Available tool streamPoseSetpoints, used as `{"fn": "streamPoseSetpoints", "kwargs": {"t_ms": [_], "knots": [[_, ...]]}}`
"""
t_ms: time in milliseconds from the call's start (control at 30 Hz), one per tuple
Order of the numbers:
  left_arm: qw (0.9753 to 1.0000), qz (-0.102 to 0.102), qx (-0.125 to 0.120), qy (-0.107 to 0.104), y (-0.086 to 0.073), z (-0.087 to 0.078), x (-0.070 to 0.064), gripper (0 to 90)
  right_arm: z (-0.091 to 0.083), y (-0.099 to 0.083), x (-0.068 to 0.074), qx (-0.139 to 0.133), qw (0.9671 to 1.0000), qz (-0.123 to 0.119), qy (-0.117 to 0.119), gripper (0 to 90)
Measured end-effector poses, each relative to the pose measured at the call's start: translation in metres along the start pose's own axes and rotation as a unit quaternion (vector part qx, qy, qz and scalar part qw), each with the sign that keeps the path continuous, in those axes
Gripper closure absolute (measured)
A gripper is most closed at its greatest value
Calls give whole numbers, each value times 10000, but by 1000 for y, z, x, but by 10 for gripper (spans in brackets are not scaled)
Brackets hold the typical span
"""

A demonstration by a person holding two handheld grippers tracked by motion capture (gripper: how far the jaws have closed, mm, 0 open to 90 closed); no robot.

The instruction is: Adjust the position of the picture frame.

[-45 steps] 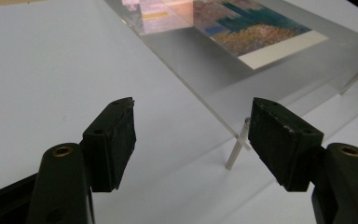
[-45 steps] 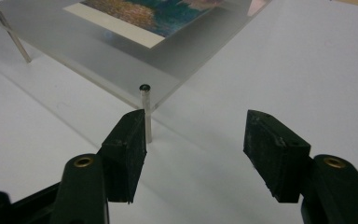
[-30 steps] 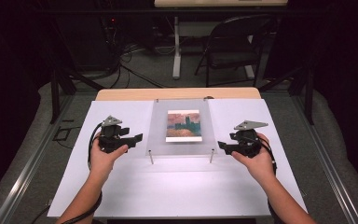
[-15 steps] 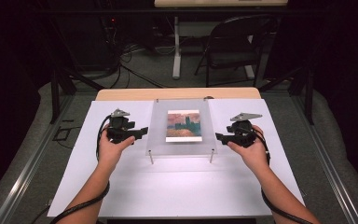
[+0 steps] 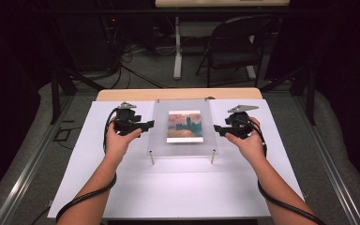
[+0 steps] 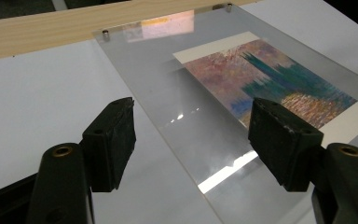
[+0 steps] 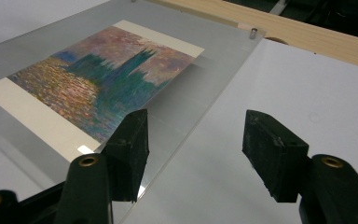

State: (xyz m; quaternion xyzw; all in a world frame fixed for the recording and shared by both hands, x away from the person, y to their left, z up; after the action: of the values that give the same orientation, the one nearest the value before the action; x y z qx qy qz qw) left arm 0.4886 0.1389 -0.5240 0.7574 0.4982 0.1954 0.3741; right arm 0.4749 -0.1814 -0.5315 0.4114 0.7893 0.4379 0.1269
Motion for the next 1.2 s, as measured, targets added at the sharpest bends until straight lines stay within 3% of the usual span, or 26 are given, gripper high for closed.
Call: {"fn": "streamPoseSetpoints", "kwargs": {"t_ms": [367, 633, 933, 1200], "knots": [[10000, -32, 76, 9, 10, 16, 0, 318, 11, 10, -9, 40, 10000, 21, -68, 375], [9995, -259, 188, 47, 7, 33, 4, 317, 19, 10, -15, 41, 9999, 119, -58, 371], [9979, -532, 365, -14, 3, 51, 4, 316, 34, 11, -18, 147, 9996, 236, 99, 366], [9969, -545, 568, -23, 2, 65, -2, 312, 52, 15, -13, 127, 9978, 536, 355, 352]]}}
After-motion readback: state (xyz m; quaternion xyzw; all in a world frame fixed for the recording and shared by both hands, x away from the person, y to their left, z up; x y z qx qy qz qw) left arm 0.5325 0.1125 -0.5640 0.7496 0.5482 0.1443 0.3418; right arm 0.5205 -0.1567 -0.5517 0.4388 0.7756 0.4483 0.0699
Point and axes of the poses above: each handheld gripper's, and its own axes: z roughly forward along the jaws, y roughly out of its top, x roughly to its left, the point moved 7 cm from there along z, roughly forward along the jaws, and after that the axes turned 10 degrees about y, right-handed, at the moved point
